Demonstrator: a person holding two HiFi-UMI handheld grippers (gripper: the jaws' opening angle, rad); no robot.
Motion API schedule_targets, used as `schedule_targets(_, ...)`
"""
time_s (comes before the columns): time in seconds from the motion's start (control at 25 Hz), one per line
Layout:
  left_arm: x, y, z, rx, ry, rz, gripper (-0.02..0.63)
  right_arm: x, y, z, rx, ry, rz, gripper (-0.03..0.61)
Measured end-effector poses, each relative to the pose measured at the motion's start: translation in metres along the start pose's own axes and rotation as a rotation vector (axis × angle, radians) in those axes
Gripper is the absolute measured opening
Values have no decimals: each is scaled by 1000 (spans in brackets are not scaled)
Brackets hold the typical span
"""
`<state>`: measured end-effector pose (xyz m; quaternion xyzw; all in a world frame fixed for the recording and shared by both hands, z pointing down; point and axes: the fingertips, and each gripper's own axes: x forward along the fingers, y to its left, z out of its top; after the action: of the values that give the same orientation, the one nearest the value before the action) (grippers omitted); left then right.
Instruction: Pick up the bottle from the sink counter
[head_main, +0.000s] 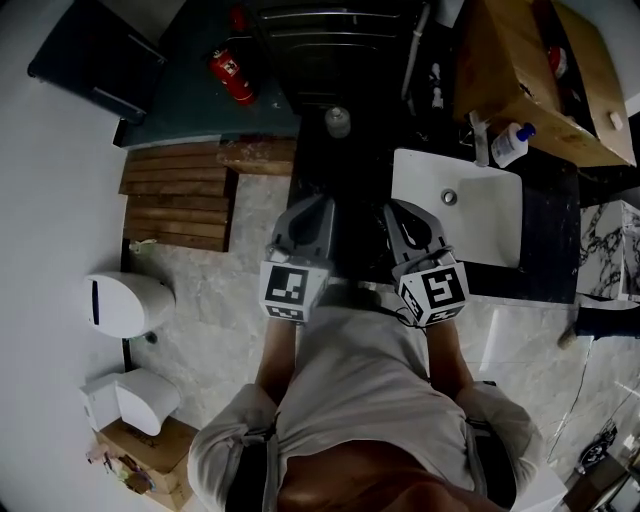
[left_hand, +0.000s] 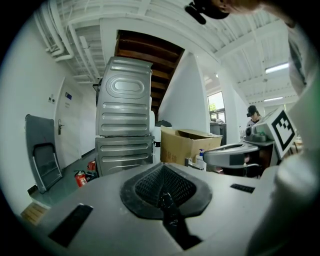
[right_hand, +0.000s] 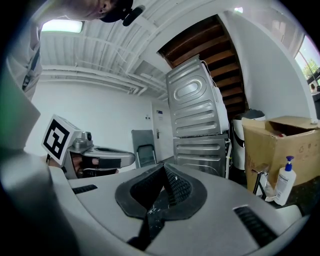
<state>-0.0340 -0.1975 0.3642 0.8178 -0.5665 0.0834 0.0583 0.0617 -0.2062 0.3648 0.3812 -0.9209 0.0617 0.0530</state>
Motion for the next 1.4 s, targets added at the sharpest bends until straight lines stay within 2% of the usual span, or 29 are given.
schedule_targets(0.4,38,4,-16,35,14,-75,2,17,-25,-17,13,-1,-59,-3)
schedule_targets(0.96,85,46,-46,-1,54,-140,3,63,-42,-46,27,80,-125,-3)
schedule_targets(1.4,119,75,-74,0,101,-193,3,107,-45,-58,50,71,-120,-3)
